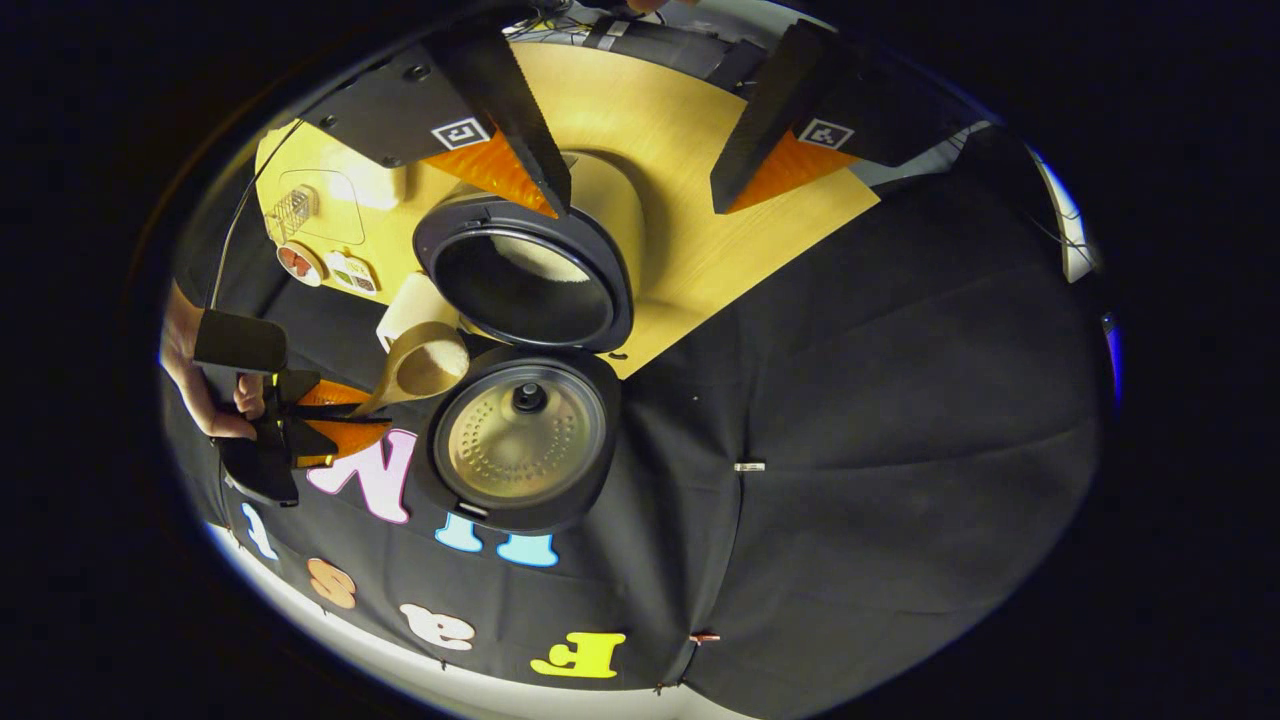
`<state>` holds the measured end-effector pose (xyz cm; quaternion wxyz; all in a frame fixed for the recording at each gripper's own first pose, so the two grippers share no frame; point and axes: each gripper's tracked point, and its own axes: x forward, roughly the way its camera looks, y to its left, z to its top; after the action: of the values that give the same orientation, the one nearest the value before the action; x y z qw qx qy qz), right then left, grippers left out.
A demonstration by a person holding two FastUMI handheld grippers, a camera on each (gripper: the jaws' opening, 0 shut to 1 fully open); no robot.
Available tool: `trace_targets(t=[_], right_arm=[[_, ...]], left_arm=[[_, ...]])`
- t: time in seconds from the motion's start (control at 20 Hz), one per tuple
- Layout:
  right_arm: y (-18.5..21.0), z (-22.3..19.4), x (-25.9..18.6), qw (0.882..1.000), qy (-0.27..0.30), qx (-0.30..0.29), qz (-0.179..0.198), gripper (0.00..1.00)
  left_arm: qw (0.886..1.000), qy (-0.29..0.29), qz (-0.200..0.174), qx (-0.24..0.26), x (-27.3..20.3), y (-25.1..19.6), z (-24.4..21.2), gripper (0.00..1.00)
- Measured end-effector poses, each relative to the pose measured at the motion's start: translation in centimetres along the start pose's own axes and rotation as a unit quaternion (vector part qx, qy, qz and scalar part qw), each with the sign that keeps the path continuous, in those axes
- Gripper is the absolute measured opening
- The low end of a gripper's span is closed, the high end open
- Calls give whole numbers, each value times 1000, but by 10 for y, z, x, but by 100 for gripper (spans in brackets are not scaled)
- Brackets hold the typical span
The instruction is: Close the left gripper, press the button to open the rice cooker; take a wooden spoon from the chopstick holder with the right hand, scoop a spoonful of rice and pour it into the rice cooker, then put the wooden spoon back into the chopstick holder.
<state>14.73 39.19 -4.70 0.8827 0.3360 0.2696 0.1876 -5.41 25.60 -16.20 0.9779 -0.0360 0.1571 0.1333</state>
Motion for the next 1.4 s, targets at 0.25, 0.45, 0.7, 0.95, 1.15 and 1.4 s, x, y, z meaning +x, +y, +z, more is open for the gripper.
trace_targets(t=[0.25,0.45,0.7,0.95,1.15,1.4], right_arm=[[15,-23,22,994,-9,-113,4,13],[20,-43,29,975,-22,-223,9,13],[36,-70,35,930,-26,-363,43,13],[48,-95,42,887,-17,-455,75,13],[49,-113,40,861,-16,-500,91,13],[46,-116,39,869,-7,-486,89,13]], left_arm=[[1000,-13,1,1,-6,8,9,96],[1000,-15,3,-3,-9,14,8,96],[1000,-10,7,-7,-10,19,3,96],[1000,-13,13,-6,-13,24,4,96],[1000,-15,18,-5,-16,22,4,96],[999,-29,23,0,-26,13,10,96]])
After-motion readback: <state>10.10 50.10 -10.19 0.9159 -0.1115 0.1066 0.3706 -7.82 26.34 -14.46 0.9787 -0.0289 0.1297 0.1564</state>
